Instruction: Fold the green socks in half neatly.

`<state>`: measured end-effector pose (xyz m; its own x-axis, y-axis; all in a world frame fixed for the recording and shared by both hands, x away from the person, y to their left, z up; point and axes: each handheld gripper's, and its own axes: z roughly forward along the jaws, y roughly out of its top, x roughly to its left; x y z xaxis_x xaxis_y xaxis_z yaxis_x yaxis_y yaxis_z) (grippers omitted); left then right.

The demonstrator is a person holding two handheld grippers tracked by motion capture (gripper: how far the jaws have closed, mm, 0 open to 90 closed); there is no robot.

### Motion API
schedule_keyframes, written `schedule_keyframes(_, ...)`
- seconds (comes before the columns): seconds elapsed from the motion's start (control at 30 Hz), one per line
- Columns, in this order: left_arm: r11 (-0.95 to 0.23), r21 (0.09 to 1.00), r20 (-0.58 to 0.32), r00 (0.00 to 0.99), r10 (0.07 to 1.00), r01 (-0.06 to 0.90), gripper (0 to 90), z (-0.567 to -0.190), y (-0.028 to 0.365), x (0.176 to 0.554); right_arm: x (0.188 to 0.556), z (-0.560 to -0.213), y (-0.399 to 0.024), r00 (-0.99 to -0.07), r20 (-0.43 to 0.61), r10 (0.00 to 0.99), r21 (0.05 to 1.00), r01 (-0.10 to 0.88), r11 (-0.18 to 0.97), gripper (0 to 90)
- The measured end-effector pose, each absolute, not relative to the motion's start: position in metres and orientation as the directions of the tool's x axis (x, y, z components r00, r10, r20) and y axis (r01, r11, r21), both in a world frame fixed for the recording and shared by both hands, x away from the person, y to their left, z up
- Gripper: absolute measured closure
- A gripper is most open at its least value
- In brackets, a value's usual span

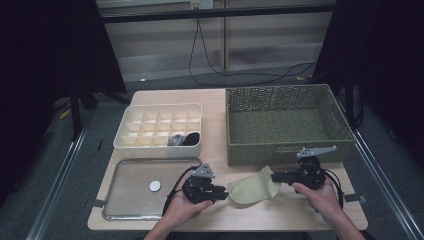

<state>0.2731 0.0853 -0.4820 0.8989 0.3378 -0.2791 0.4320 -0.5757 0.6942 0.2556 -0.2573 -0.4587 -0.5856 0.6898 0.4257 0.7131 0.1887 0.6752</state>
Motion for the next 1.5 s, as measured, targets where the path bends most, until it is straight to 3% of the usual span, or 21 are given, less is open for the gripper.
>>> schedule_keyframes(0.13,-0.585,0.69,-0.267,0.901,0.342,0.426,66.9,-0.484,0.084,0.272,0.256,-0.46,-0.251,-0.594,0.428,0.682,0.676,0.711,0.195,82.4)
schedule_keyframes(0.37,-0.597,0.679,-0.251,0.899,0.36,0.428,70.9,-0.491,0.083,0.276,0.26,-0.46,-0.236,-0.615,0.443,0.652,0.669,0.711,0.216,82.0)
schedule_keyframes(1.23,-0.611,0.665,-0.275,0.901,0.334,0.429,71.5,-0.498,0.076,0.281,0.286,-0.475,-0.168,-0.669,0.453,0.59,0.62,0.711,0.33,80.8)
schedule_keyframes(1.5,-0.617,0.667,-0.255,0.906,0.339,0.418,71.3,-0.498,0.076,0.281,0.281,-0.483,-0.156,-0.696,0.418,0.584,0.63,0.685,0.366,76.0)
